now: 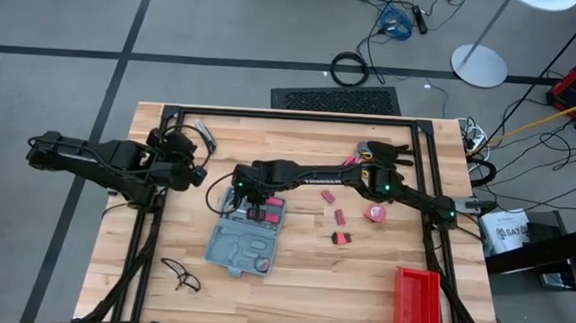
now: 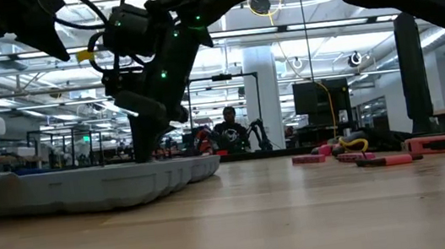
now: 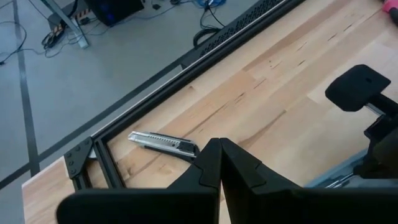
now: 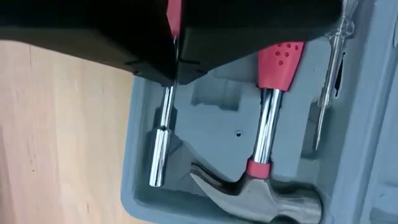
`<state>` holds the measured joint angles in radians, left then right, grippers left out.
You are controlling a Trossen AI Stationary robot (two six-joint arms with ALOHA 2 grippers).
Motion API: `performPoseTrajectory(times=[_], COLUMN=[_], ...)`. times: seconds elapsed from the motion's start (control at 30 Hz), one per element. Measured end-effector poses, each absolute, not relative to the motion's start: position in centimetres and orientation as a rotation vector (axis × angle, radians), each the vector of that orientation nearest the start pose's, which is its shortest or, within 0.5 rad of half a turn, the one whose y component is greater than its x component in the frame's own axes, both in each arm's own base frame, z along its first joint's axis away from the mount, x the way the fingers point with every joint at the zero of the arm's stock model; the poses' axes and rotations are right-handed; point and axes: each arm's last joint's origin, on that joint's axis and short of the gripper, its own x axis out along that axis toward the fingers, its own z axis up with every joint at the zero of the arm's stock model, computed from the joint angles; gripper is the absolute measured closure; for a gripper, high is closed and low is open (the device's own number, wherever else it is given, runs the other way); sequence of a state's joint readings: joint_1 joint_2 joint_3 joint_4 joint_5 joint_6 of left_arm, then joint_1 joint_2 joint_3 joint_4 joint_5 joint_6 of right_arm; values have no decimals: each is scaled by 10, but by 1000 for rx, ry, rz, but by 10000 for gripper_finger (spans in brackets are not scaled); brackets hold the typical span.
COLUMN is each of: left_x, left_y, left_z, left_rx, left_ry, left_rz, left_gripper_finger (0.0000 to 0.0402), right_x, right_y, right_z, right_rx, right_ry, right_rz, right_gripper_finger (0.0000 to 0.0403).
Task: Prefit tool cases
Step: Put the pink screwdriver into the gray prefit tool case
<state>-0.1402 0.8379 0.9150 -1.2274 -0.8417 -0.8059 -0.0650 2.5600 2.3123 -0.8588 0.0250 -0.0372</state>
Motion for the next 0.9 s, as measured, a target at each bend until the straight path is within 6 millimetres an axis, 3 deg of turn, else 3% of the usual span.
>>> performPoseTrajectory(times=[0.17, 0.43, 0.6, 0.9], left_x=[120, 121, 121, 122], left_y=[5, 5, 5, 5], left_z=[299, 299, 299, 299], left_rx=[-155, -161, -164, -168], left_ry=[697, 689, 691, 689], left_rz=[963, 962, 959, 956], left_gripper_finger=[391, 391, 391, 391], right_x=[536, 534, 533, 539], right_y=[-35, -36, -35, -37], right_z=[158, 181, 167, 181], right_rx=[-13, -21, -18, -47], right_ry=[1110, 1053, 1106, 999], right_rz=[-56, -63, -63, -77], right_gripper_finger=[402, 403, 403, 403])
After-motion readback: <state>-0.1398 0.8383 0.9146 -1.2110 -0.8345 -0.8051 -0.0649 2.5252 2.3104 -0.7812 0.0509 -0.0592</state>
